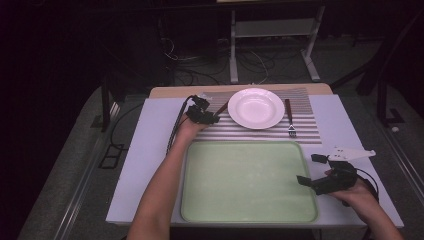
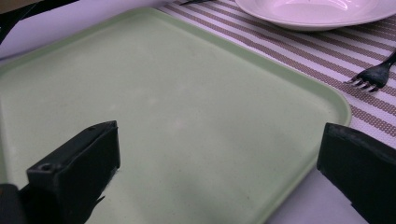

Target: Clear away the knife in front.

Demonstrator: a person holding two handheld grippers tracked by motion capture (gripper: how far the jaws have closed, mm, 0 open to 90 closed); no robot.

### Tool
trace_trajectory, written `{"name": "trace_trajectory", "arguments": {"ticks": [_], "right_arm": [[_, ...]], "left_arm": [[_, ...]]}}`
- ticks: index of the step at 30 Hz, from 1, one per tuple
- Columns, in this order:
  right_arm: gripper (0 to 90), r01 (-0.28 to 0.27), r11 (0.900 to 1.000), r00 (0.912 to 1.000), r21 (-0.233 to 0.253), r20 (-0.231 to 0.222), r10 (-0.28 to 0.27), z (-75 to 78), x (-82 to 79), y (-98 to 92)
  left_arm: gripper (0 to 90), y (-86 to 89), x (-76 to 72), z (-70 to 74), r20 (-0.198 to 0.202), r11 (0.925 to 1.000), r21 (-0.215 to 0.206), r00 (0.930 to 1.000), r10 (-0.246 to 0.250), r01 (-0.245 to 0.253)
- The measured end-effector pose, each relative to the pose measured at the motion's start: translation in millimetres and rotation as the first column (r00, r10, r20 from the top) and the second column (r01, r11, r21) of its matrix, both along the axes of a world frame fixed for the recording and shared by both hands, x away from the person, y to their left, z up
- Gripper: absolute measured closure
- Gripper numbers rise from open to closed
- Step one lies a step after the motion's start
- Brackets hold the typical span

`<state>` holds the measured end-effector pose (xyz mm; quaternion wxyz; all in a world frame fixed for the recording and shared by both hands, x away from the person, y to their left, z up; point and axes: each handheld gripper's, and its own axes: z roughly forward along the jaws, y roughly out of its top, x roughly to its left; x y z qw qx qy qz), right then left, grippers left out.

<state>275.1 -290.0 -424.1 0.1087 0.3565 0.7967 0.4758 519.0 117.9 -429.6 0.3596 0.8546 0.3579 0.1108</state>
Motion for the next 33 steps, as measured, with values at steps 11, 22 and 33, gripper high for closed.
{"name": "trace_trajectory", "arguments": {"ticks": [11,22,33], "right_arm": [[0.0,0.0,1.0,1.0,0.007,0.0,0.0,0.3,0.1,-0.9],[0.0,-0.001,1.0,1.0,0.012,0.001,0.001,0.3,0.3,-1.2],[0.0,-0.002,1.0,1.0,0.012,0.0,0.002,-0.3,0.5,-1.4]], "left_arm": [[57.1,-13.1,19.9,5.8,0.017,0.9997,0.02,0.9998,0.013,-0.014],[57.1,-21.4,35.7,0.9,0.015,0.9986,0.025,0.9988,0.047,-0.047],[34.6,-8.7,12.3,12.9,0.03,0.9956,-0.087,0.9988,0.038,-0.036]]}}
